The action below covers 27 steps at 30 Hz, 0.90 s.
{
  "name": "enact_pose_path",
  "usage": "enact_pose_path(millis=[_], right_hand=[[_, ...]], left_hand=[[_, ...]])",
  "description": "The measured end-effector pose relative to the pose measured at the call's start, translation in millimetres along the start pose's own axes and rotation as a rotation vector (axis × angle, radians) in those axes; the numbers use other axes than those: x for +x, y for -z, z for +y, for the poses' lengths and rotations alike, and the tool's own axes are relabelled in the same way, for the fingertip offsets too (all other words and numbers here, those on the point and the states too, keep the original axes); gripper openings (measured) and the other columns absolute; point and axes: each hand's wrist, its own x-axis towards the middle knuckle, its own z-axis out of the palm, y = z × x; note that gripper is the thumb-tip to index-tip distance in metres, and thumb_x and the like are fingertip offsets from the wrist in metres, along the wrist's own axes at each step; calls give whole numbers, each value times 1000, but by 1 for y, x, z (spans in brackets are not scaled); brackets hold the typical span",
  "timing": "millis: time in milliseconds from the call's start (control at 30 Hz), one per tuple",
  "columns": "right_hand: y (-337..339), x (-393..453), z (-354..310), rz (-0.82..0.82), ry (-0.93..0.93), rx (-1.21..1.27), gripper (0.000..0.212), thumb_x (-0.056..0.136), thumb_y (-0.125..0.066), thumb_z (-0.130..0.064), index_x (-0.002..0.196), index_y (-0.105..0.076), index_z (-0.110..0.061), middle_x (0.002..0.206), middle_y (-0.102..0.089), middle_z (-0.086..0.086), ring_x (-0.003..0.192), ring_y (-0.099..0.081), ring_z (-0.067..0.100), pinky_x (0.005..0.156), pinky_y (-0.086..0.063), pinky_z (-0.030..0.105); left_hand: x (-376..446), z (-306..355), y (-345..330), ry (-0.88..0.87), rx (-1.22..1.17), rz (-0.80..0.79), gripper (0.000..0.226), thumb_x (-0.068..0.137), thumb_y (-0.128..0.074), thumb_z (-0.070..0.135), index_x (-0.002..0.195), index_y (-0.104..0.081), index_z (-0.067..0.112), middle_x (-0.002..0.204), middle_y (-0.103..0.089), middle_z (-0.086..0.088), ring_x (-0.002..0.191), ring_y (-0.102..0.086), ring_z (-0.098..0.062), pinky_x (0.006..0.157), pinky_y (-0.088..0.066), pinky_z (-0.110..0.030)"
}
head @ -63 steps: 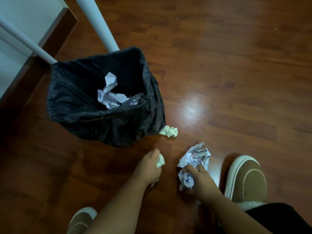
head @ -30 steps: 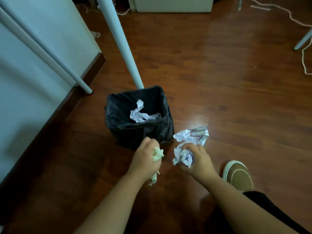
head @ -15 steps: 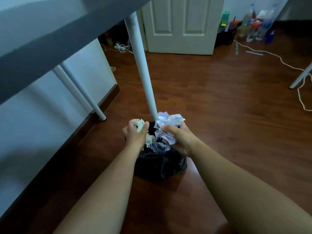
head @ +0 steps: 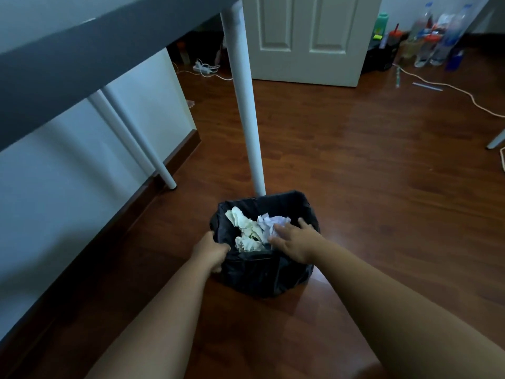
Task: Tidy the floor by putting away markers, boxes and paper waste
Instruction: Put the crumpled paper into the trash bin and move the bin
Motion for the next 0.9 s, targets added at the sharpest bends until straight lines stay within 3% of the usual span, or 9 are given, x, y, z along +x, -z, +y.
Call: enact_pose_path(millis=[100,167,233,333,400,433,633,767,900], right_hand=[[1,-9,-1,48,43,-112,46,105,-18,-34,148,-33,-26,159,-22,8,147,-14,30,117,-10,53],[-6,-14,2,380,-114,115,42,102,-33,-41,139,-48,-29,154,-32,3,140,-24,29,112,-24,44],[-18,-20,9,611,-335,342,47,95,-49,-41,140,-46,-30,151,-33,2,133,-31,30,104,-34,41],[-31,-32,19,316,-508,810,61,90,-57,-35,144,-33,-23,131,-48,11,107,-52,33,80,-50,37],[-37,-48,15,134,-519,929,48,90,-54,-26,136,-40,-20,108,-58,13,82,-59,33,59,-52,34],[-40,-56,11,97,-501,916,40,90,-51,-20,130,-45,-19,101,-61,14,77,-62,35,58,-54,36],[-39,-99,-37,133,-292,712,26,85,-49,-7,105,-60,4,92,-65,20,89,-64,40,81,-54,52],[-24,-131,-78,103,-181,626,15,85,-48,-4,70,-51,-3,68,-53,9,79,-62,38,79,-55,49],[-14,-161,-116,89,-108,559,9,84,-49,-3,77,-54,-1,75,-58,16,81,-63,39,81,-55,52]], left_hand=[[1,-14,-9,79,-184,-51,34,91,-52,9,124,-53,15,120,-60,-11,94,-66,-31,66,-61,-36],[-5,-20,-15,99,-354,-60,34,92,-49,0,122,-56,14,120,-59,-10,101,-62,-28,66,-59,-33],[-15,-27,-18,87,-462,-62,41,91,-48,-6,126,-58,12,121,-59,-10,105,-60,-27,68,-58,-32],[-37,-48,-20,94,-526,-42,47,91,-46,-10,130,-56,13,116,-60,-11,103,-61,-29,72,-57,-34],[-55,-66,-20,111,-541,-17,49,91,-46,-10,133,-55,13,113,-61,-11,102,-62,-29,73,-57,-35],[-63,-75,-18,117,-543,-7,50,91,-46,-10,135,-54,13,114,-61,-11,102,-62,-30,74,-58,-36],[-132,-125,6,127,-553,-8,47,91,-48,-10,133,-54,11,114,-61,-10,98,-62,-24,66,-56,-30],[-182,-155,36,129,-531,31,42,90,-52,-8,128,-57,10,116,-62,-12,100,-63,-27,63,-55,-28],[-243,-180,60,136,-390,30,29,89,-59,5,115,-61,16,99,-69,-8,86,-68,-25,70,-56,-33]])
